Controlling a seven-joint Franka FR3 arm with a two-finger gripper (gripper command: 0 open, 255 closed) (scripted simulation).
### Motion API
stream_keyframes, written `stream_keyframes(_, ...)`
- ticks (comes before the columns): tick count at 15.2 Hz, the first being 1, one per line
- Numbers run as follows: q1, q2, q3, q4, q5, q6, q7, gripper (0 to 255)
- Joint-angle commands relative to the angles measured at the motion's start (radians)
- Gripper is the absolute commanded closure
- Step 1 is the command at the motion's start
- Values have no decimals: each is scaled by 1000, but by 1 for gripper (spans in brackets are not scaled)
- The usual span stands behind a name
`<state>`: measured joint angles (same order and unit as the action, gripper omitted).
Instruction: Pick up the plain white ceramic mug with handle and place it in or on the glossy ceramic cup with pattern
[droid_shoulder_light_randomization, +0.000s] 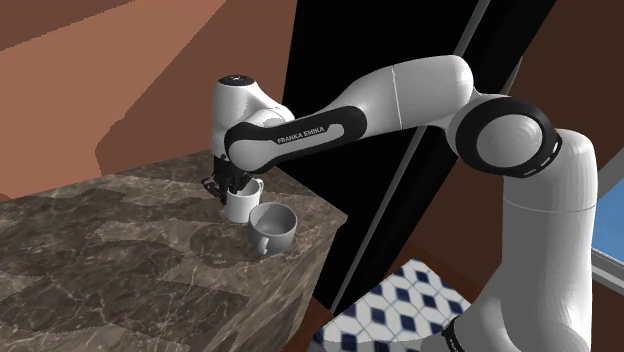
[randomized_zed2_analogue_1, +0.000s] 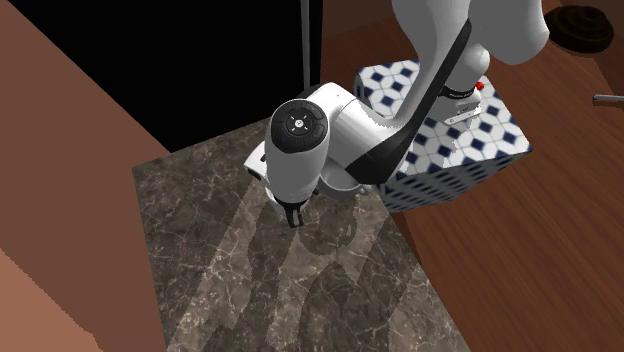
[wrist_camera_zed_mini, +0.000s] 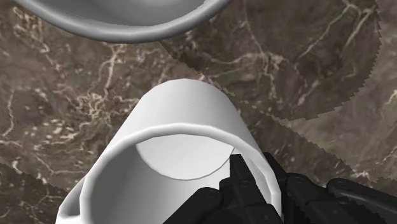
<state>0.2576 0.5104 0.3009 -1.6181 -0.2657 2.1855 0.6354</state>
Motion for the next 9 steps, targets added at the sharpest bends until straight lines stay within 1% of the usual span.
stream_keyframes(1,0,0,0,0,0,0,0,255)
stream_keyframes(6,0,0,0,0,0,0,0,255)
stream_keyframes(9,-2,-17,4,16,8,-31,-7,255)
